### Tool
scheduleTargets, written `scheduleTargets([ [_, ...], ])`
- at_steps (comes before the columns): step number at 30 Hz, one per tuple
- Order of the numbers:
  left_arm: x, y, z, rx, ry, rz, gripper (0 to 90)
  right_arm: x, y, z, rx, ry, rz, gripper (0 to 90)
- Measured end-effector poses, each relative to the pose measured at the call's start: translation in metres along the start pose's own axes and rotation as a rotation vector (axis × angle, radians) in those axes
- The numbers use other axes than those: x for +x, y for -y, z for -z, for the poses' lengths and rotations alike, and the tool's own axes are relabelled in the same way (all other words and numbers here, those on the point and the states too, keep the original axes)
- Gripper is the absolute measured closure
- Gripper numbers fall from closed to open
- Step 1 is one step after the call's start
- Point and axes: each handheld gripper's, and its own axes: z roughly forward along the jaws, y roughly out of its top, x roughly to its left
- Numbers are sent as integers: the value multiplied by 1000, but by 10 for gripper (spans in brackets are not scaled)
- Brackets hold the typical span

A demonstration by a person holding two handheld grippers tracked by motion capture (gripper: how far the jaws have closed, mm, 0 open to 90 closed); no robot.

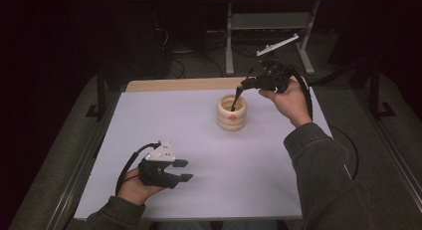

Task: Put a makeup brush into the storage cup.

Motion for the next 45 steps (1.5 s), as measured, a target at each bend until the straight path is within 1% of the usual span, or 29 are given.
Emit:
scheduleTargets([
  [1, 0, 0, 0, -1, 0, 4, 519, 0, 0, -1, 3, 8, -13, 847],
  [4, 0, 0, 0, -4, -1, 2, 518, -4, 0, -4, 2, 11, -17, 847],
  [5, 0, 0, 0, -4, -2, 0, 518, -4, 0, -5, 3, 19, -32, 847],
  [7, 0, 0, 1, -5, -1, 3, 518, -7, 0, -8, -1, 28, -40, 847],
  [8, 0, 0, 1, -4, -2, 5, 519, -7, 0, -9, 0, 31, -55, 847],
  [14, 0, 1, 2, -11, -1, 11, 516, -10, 0, -16, 0, 50, -72, 847],
  [15, 0, 1, 2, -12, -2, 9, 516, -10, 0, -17, 1, 55, -69, 847],
  [16, 0, 0, 2, -9, -4, 6, 516, -10, 0, -18, 0, 52, -80, 847],
  [18, 0, 0, 3, -6, -5, 3, 514, -11, 0, -21, -2, 59, -86, 847],
  [20, 0, 1, 3, -6, -7, 10, 511, -12, 1, -23, -1, 62, -85, 847],
  [21, 0, 1, 3, -8, -7, 12, 506, -12, 1, -25, -2, 68, -93, 847],
  [23, 0, 1, 4, -9, -7, 17, 503, -12, 2, -27, -3, 66, -98, 847],
  [24, 0, 1, 4, -11, -7, 17, 502, -13, 3, -29, -3, 72, -96, 847],
  [29, 0, 1, 3, -16, -7, 27, 493, -14, 9, -37, -9, 74, -120, 847],
  [31, 0, 1, 3, -14, -8, 25, 490, -14, 10, -39, -8, 74, -123, 847],
  [32, 0, 1, 4, -9, -10, 25, 490, -16, 12, -41, -14, 68, -130, 847],
  [34, 0, 1, 4, -11, -11, 27, 488, -17, 15, -44, -11, 74, -153, 847],
  [39, 0, 2, 3, -9, -10, 25, 485, -17, 17, -49, 3, 91, -152, 847],
  [42, 0, 2, 3, -11, -10, 24, 484, -18, 18, -52, 4, 90, -155, 847],
  [43, -1, 2, 3, -22, -9, 37, 484, -18, 18, -53, 7, 92, -151, 847],
  [45, 0, 1, 3, -20, -11, 33, 484, -18, 19, -54, 9, 92, -155, 847],
])
